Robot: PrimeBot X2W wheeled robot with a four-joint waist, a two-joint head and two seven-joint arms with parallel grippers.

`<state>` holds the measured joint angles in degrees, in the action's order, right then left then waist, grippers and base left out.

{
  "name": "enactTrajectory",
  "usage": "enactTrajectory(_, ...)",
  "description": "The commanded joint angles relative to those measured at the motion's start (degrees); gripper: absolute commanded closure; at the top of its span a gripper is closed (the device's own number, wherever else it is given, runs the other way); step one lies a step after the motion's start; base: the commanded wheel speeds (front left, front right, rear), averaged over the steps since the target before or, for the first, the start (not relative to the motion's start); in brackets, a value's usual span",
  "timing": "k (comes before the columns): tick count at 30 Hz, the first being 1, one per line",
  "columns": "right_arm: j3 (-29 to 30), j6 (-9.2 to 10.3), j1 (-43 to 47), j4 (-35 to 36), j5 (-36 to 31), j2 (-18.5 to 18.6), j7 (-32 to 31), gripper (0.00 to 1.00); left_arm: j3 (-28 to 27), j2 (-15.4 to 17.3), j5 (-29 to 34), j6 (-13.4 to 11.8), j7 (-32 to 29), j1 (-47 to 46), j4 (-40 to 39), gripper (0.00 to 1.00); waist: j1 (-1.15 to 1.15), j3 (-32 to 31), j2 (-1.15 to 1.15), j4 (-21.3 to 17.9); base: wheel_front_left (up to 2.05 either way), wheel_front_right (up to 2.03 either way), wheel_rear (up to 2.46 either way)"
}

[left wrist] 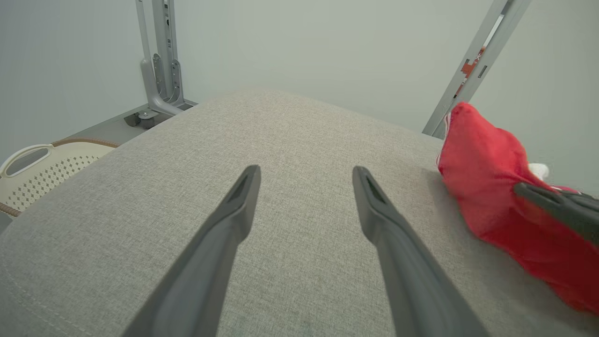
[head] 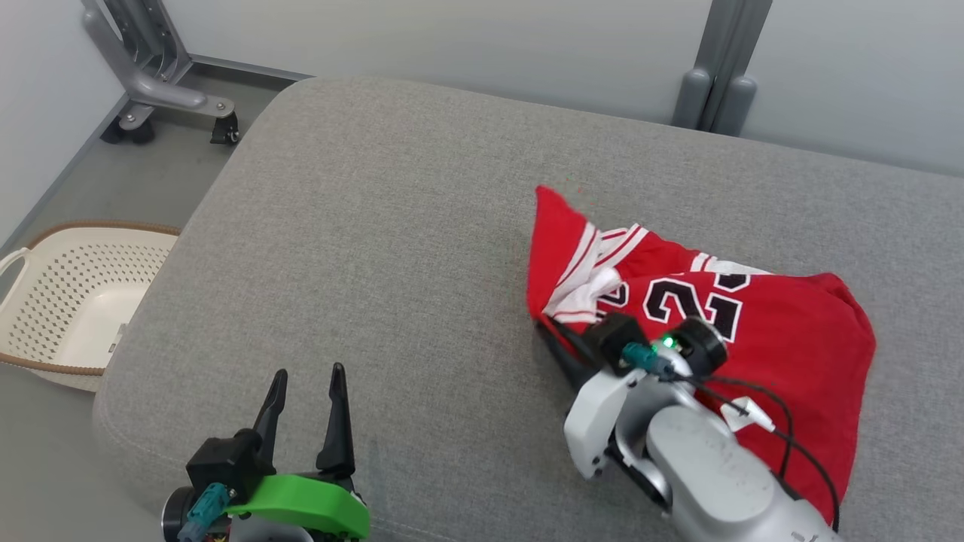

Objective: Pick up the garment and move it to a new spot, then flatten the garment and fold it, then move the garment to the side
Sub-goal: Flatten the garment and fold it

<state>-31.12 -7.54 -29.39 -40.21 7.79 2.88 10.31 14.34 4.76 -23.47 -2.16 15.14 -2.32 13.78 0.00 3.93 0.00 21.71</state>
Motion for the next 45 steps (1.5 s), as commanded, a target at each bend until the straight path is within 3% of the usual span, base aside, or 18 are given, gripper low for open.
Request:
enactTrajectory(1,-2.13,0.10,1.35,0.17,1.73,0.10,-0.29,1.00,-0.03,0.38,0.61,0.13,-0.01,0.62,0.15,0.00,0.00,0.00,0.00,0.09,0.00,0.00,0.00)
enactTrajectory(2,-3.87,0.11,1.92,-0.07,2.38,0.11,-0.51,0.95,0.05,0.39,0.61,0.12,-0.02,0.57,0.14,0.00,0.00,-0.03,0.00,0.15,0.00,0.00,0.00)
enactTrajectory(5,-7.39,0.10,3.07,-0.55,4.73,0.09,-0.81,0.51,0.22,0.44,0.59,-0.02,-0.02,0.55,0.09,0.00,0.00,-0.11,0.00,0.22,0.00,0.00,0.00)
enactTrajectory(6,-8.67,0.10,3.42,-0.64,5.48,0.07,-0.86,0.14,0.24,0.51,0.53,-0.07,-0.01,0.59,0.08,0.00,0.00,-0.13,0.00,0.20,0.00,0.00,0.00)
enactTrajectory(7,-9.30,0.10,3.57,-0.59,6.23,0.07,-0.73,0.00,0.22,0.58,0.45,-0.09,-0.02,0.64,0.10,0.00,0.00,-0.15,0.00,0.15,0.00,0.00,0.00)
enactTrajectory(12,-10.14,0.11,2.77,0.93,9.44,0.09,0.80,0.00,0.18,0.73,0.11,-0.28,-0.02,1.06,0.02,0.00,0.00,-0.43,0.00,-0.30,0.00,0.00,0.00)
enactTrajectory(21,-0.06,0.10,2.23,-1.24,6.03,0.00,0.33,0.00,0.79,0.62,-0.18,-0.31,-0.02,0.85,-0.19,0.00,0.00,-0.34,0.00,-0.02,0.00,0.00,0.00)
enactTrajectory(26,2.03,0.10,1.60,-3.84,5.27,0.08,-0.78,0.00,0.93,0.56,-0.31,-0.06,-0.02,0.05,-0.04,0.00,0.00,0.48,0.00,1.06,0.00,0.00,0.00)
enactTrajectory(27,2.31,0.10,1.15,-4.49,5.00,0.08,-0.86,0.16,1.01,0.49,-0.29,-0.07,-0.01,-0.16,-0.06,0.00,0.00,0.68,0.00,1.37,0.00,0.00,0.00)
enactTrajectory(28,2.38,0.10,0.89,-5.04,5.04,0.06,-0.82,0.54,1.02,0.43,-0.28,-0.12,-0.02,-0.26,-0.08,0.00,0.00,0.80,0.00,1.57,0.00,0.00,0.00)
enactTrajectory(29,2.36,0.10,0.67,-5.67,5.13,0.06,-0.98,0.69,0.95,0.42,-0.33,-0.12,-0.01,-0.37,-0.03,0.00,0.00,0.93,0.00,1.83,0.00,0.00,0.00)
enactTrajectory(30,2.14,0.10,0.48,-6.04,5.05,0.06,-1.00,1.00,0.89,0.40,-0.35,-0.08,-0.02,-0.48,0.04,0.00,0.00,1.04,0.00,2.02,0.00,0.00,0.00)
enactTrajectory(36,-3.82,0.10,-0.14,-3.58,8.03,0.05,1.02,1.00,0.72,0.18,-0.24,-0.12,-0.01,-0.69,0.21,0.00,0.00,1.09,0.00,2.80,0.00,0.00,0.00)
enactTrajectory(45,-20.54,0.10,0.43,2.82,12.10,0.09,-0.77,1.00,0.29,0.03,-0.07,-0.36,-0.02,-0.50,-0.05,0.00,0.00,0.83,0.00,2.05,0.00,0.00,0.00)
